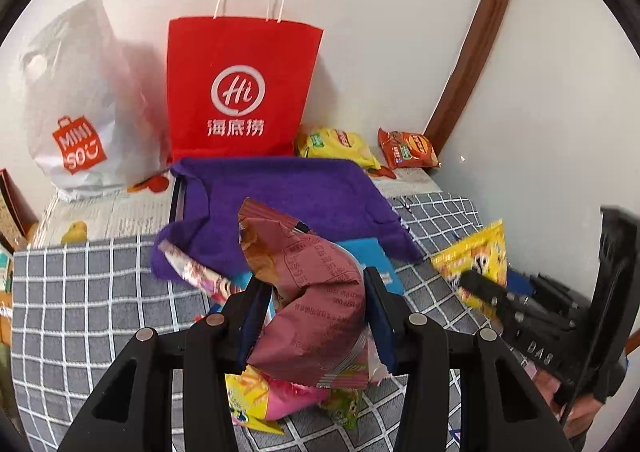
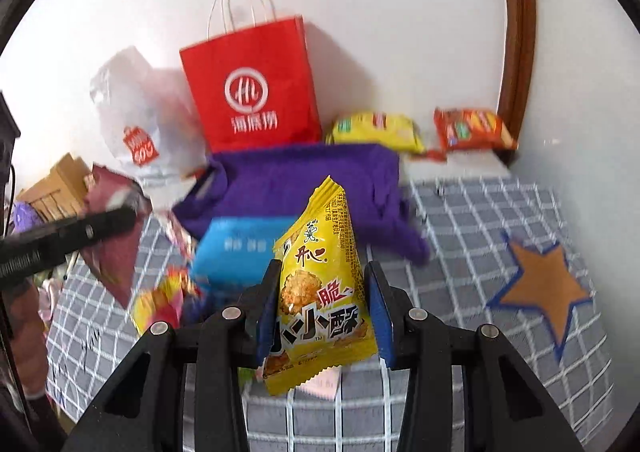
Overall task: Organize snacks
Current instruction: 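Carry the pink wrapper and yellow chip bag onto the purple cloth with both grippers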
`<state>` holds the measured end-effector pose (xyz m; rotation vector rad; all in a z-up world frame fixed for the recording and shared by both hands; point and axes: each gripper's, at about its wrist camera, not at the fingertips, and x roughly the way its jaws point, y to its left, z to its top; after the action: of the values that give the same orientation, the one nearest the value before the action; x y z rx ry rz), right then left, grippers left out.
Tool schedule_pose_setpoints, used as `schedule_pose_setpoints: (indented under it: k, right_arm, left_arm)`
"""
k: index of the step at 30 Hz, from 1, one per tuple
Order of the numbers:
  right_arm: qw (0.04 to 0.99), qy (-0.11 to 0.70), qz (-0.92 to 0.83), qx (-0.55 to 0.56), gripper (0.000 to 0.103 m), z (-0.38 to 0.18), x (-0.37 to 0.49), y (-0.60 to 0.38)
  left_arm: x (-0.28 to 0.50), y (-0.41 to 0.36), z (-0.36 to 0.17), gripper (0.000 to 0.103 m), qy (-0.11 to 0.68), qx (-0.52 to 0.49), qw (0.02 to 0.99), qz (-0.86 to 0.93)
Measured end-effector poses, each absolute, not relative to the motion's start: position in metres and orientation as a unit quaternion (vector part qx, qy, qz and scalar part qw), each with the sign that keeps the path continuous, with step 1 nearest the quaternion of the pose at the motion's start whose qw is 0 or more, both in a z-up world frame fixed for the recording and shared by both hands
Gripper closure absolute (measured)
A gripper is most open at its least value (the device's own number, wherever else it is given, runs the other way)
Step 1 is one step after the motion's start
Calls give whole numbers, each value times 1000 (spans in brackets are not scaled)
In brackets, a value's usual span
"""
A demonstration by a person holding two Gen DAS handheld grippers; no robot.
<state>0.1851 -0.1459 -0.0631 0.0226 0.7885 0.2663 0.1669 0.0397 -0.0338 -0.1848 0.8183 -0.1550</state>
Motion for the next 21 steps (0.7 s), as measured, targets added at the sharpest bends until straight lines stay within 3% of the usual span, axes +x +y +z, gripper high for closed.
schedule_pose_setpoints:
  k: [8,21]
  right_arm:
    - [921,361,147,9,62,-36,226,-126]
    - [917,365,160,-10,62,-50,307,-92]
  left_arm:
    - [195,42,-14,59,387,-77,916,-71]
    - [272,68,-21,59,392,-72,916,-49]
